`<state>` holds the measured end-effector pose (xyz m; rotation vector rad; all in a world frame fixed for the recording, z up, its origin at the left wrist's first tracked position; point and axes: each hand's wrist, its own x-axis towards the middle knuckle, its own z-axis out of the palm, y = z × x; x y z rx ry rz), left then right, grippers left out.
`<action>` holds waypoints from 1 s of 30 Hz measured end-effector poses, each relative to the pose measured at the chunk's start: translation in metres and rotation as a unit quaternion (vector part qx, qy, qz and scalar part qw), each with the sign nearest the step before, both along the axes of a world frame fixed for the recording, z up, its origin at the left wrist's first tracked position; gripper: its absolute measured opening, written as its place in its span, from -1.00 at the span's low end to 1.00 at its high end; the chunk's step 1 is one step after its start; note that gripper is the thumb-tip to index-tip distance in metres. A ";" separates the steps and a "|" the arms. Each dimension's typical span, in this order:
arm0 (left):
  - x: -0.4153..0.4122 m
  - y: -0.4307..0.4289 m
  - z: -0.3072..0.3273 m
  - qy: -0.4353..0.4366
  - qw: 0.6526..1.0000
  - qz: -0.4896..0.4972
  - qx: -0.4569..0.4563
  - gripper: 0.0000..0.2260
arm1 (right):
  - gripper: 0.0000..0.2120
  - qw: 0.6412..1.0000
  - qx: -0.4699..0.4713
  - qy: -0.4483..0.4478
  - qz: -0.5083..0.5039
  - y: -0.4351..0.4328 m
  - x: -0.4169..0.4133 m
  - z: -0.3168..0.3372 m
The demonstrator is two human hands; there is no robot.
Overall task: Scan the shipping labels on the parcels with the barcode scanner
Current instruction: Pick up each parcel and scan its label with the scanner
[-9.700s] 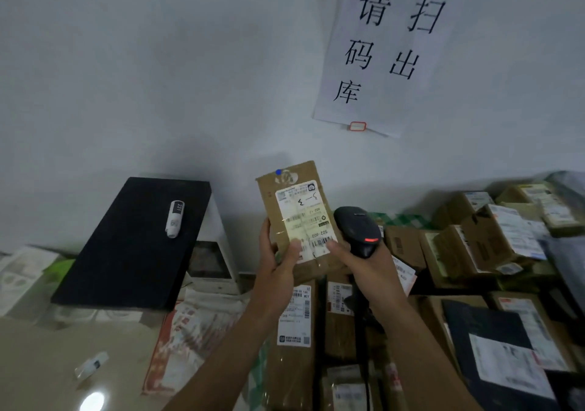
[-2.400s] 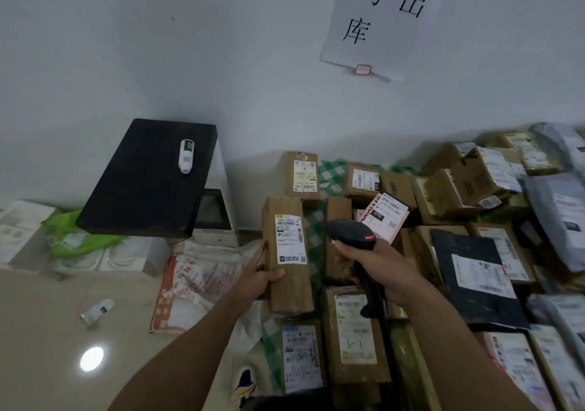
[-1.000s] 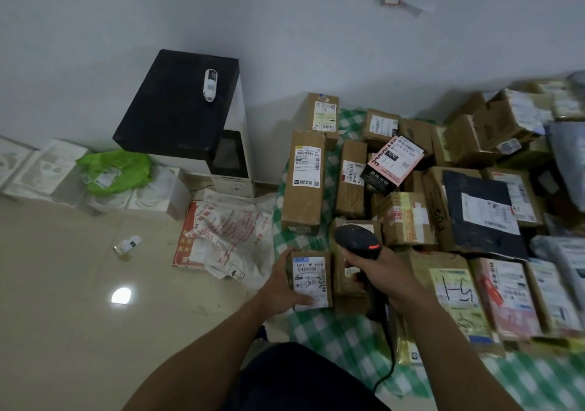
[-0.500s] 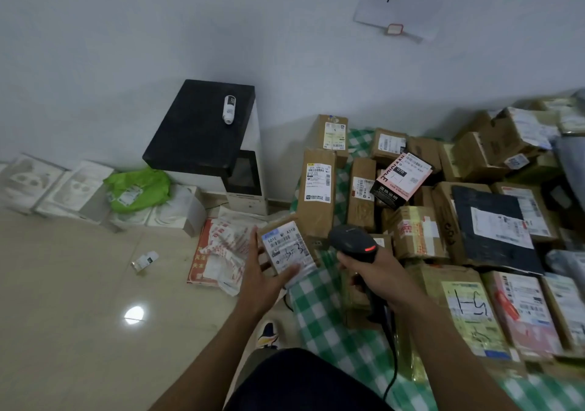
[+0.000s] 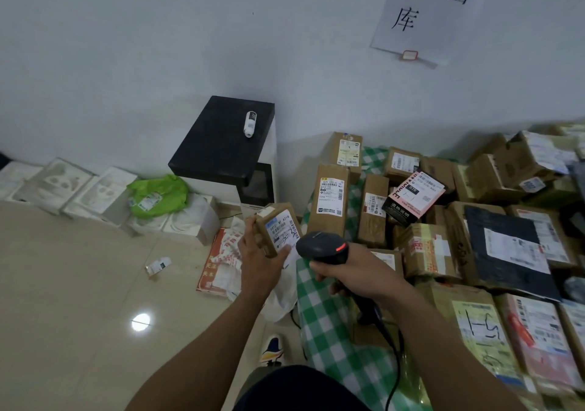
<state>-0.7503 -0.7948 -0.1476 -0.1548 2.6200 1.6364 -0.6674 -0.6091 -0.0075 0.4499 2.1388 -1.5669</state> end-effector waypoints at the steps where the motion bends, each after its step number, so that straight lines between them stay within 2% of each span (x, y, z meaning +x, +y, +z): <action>1: 0.000 0.000 -0.003 -0.002 1.000 0.005 -0.004 -0.03 | -0.79 1.000 0.004 0.001 0.004 0.000 -0.001 -0.001; 5: -0.001 -0.003 -0.004 -0.003 1.000 0.012 -0.011 -0.03 | -0.79 1.000 0.008 0.002 -0.008 0.003 -0.001 -0.001; 8: 0.000 -0.002 -0.005 -0.007 0.999 0.013 -0.049 -0.05 | -0.73 1.000 -0.005 -0.005 -0.002 0.005 0.001 0.000; 13: 0.001 -0.001 -0.007 -0.020 0.998 0.012 -0.054 -0.06 | -0.66 1.000 -0.005 -0.006 -0.002 0.007 0.001 0.000; 23: -0.002 -0.004 -0.014 -0.009 0.997 -0.002 -0.072 -0.10 | -0.77 1.000 -0.005 -0.006 0.010 0.010 0.000 0.001; 28: -0.002 -0.007 -0.019 -0.036 0.996 -0.006 -0.078 -0.18 | -0.81 1.000 -0.001 -0.011 0.007 0.012 0.000 -0.002; 30: -0.002 -0.009 -0.018 -0.034 0.998 -0.014 -0.048 -0.14 | -0.79 1.000 -0.004 -0.007 0.006 0.013 0.001 -0.004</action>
